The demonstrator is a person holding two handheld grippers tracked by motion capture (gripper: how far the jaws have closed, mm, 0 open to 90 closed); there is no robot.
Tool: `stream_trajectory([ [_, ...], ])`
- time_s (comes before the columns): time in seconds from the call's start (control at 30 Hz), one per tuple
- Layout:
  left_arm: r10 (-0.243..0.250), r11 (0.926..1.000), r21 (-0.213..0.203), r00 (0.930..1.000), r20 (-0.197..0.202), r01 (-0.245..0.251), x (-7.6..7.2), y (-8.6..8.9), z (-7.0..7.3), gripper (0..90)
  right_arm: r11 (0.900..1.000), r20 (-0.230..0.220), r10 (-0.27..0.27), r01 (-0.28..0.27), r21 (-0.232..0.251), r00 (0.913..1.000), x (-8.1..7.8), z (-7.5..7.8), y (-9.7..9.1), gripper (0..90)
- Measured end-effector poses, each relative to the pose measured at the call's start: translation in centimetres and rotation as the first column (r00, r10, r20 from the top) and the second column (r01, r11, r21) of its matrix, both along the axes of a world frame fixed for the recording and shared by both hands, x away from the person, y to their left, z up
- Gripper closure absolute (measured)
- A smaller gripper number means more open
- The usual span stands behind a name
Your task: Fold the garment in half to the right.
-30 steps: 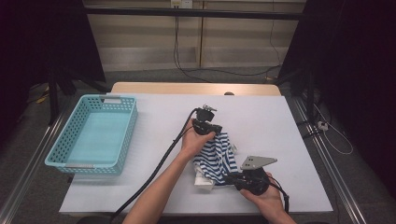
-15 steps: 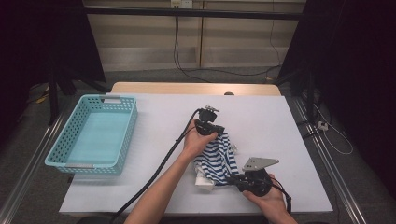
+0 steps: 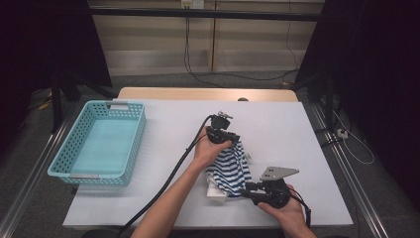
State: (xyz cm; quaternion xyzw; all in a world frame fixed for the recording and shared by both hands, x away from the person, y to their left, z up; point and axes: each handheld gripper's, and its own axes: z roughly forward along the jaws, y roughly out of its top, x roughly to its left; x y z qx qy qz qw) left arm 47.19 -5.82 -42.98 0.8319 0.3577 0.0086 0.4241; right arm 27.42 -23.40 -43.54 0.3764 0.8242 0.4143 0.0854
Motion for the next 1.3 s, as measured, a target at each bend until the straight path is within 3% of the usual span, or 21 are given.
stream_trajectory([
  [0.23,0.008,0.9996,-0.027,0.9999,0.01,-0.008,-0.1,0.6,0.4,57.1,0.9999,0.006,-0.01,0.01,0.01,0.9999,0.0,0.1,-0.1,57.5],
  [0.37,0.011,0.9997,-0.022,0.999,0.043,-0.01,-0.1,1.4,0.6,43.4,0.9995,0.017,-0.027,0.027,0.017,0.9995,0.1,0.3,-0.4,51.8],
  [0.5,0.048,0.9982,-0.039,0.9964,0.07,-0.045,-0.3,2.5,1.1,29.0,0.9987,0.051,-0.04,0.039,0.034,0.9979,0.4,0.8,-0.5,44.1],
  [0.7,0.071,0.9968,-0.046,0.99,0.122,-0.066,-0.5,4.2,1.7,10.8,0.9966,0.086,-0.064,0.059,0.058,0.9943,1.5,2.0,-0.7,43.4],
  [1.0,0.062,0.9967,-0.061,0.9887,0.137,-0.054,-1.3,6.7,1.3,5.3,0.995,0.13,-0.09,0.084,0.055,0.9874,4.5,3.4,-0.6,52.5],
  [1.3,0.044,0.9977,-0.059,0.9868,0.156,-0.035,-1.8,7.8,0.5,5.0,0.9943,0.136,-0.1,0.095,0.048,0.9857,7.8,2.8,0.1,55.0],
])
